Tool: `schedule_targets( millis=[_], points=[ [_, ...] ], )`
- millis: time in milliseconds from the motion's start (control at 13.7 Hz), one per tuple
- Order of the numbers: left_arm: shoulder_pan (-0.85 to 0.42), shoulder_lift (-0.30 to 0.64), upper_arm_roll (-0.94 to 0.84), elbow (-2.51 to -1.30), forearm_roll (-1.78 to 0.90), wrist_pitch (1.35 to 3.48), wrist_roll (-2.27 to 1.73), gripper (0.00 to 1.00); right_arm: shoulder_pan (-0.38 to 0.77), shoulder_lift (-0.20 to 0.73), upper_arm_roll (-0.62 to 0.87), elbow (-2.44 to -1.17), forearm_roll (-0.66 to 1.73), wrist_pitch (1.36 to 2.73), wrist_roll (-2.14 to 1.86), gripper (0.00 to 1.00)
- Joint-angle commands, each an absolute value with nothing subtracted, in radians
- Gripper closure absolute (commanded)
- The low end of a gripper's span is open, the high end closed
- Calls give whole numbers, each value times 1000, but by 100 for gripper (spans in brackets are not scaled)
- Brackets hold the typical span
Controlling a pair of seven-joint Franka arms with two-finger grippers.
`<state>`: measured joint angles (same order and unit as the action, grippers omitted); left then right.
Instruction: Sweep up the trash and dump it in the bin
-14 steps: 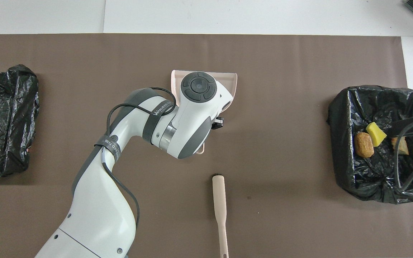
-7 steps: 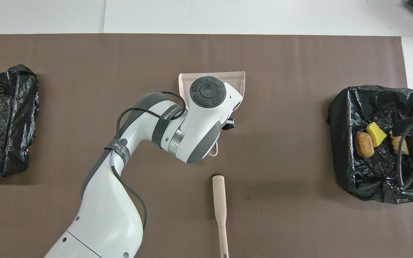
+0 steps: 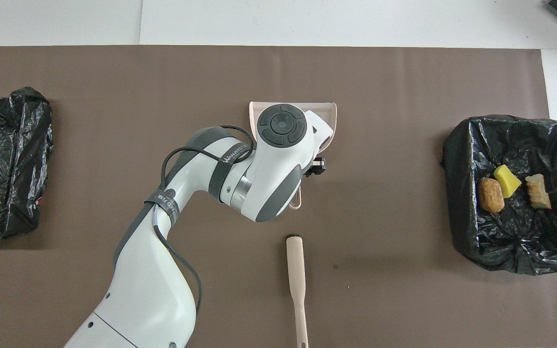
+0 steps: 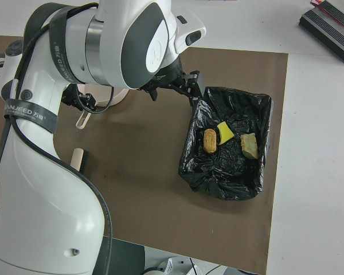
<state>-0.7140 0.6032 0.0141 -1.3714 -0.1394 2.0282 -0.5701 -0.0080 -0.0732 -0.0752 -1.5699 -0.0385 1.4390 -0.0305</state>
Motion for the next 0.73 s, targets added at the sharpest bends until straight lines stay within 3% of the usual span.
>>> schedule_targets(
  millis=[0,364,655],
  points=[
    [-720,522,34,-1428,-147,2016,-569,0,-31,-66,-55,-1560,-37,1425,-51,0],
    [-666,269,77,-1707,-74,2017,-445,0,-6,-74,-64,-1572,-37,1427,-44,0],
    [-514,60,77,-1902,-18,2014,-281,0,-8,-74,-64,-1572,-35,1425,-44,0]
  ],
)
